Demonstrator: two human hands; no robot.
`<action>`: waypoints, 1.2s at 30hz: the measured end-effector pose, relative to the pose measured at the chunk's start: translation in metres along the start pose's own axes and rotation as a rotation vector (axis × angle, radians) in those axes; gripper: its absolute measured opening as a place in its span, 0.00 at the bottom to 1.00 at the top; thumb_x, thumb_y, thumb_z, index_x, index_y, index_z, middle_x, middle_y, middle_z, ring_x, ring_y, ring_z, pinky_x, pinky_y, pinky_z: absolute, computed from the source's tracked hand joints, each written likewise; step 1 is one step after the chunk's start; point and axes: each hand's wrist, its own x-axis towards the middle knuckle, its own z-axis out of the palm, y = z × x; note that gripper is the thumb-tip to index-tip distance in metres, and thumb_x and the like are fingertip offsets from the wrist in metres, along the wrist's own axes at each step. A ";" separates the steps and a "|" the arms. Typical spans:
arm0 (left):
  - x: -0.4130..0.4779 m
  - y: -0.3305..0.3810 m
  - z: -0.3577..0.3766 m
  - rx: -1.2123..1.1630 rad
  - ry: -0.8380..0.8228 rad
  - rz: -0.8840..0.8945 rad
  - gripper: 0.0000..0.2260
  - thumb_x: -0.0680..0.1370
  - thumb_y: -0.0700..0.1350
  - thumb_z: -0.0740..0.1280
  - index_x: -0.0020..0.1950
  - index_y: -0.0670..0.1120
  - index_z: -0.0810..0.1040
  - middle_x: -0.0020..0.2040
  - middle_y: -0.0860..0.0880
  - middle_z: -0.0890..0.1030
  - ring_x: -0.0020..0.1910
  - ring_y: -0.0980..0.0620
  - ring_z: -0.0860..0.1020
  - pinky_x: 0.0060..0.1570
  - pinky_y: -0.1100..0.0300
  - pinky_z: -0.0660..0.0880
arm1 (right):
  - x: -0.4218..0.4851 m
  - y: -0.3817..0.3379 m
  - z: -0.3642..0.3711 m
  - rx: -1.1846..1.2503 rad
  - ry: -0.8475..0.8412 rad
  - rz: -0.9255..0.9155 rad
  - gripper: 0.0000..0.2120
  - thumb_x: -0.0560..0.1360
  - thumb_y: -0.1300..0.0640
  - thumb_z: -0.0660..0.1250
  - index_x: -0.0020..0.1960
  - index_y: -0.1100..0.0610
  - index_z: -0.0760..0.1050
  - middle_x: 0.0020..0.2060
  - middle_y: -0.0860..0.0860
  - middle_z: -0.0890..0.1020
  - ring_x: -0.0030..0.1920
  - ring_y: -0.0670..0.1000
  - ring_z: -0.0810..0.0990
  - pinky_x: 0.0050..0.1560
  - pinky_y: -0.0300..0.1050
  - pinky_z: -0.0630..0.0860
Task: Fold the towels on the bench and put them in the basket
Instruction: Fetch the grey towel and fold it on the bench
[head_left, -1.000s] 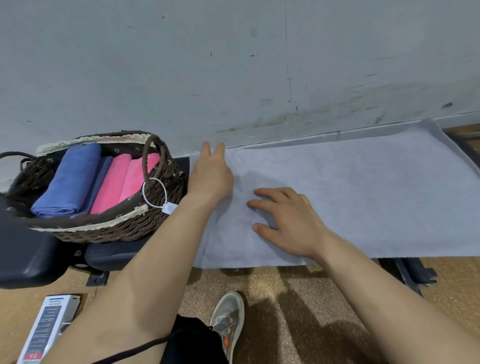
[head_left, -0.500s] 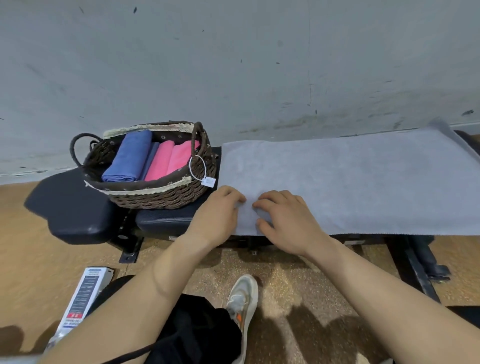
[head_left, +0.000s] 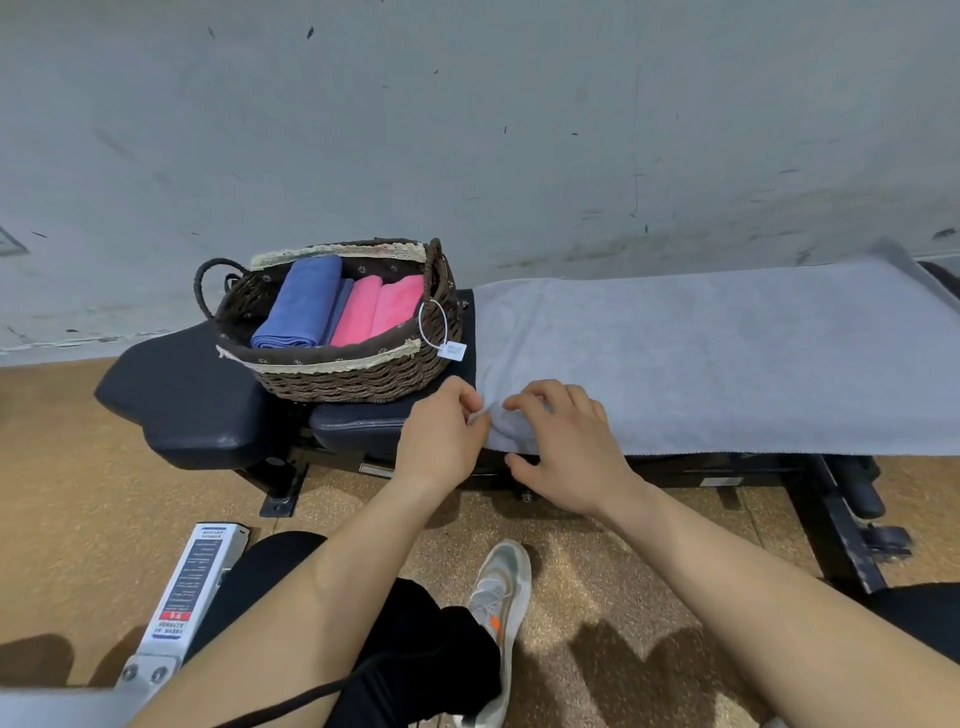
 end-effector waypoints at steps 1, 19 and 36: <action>0.002 0.003 -0.001 -0.082 -0.009 -0.028 0.05 0.75 0.45 0.71 0.45 0.51 0.76 0.38 0.54 0.78 0.38 0.55 0.77 0.41 0.59 0.75 | 0.001 -0.002 0.000 0.017 0.024 -0.003 0.28 0.70 0.41 0.70 0.68 0.47 0.70 0.63 0.47 0.70 0.64 0.53 0.68 0.63 0.50 0.66; 0.084 0.088 0.025 -0.094 -0.011 0.139 0.11 0.77 0.40 0.63 0.58 0.48 0.79 0.54 0.50 0.80 0.53 0.51 0.78 0.50 0.61 0.73 | 0.007 0.056 -0.038 0.304 0.035 0.274 0.04 0.77 0.52 0.65 0.48 0.47 0.78 0.39 0.43 0.82 0.43 0.47 0.80 0.45 0.51 0.78; 0.185 0.103 0.046 0.249 -0.171 -0.077 0.09 0.73 0.42 0.65 0.34 0.41 0.74 0.33 0.40 0.81 0.38 0.41 0.83 0.31 0.58 0.73 | -0.009 0.118 -0.088 0.257 -0.003 0.340 0.03 0.79 0.51 0.62 0.49 0.46 0.74 0.39 0.41 0.80 0.44 0.48 0.79 0.44 0.49 0.77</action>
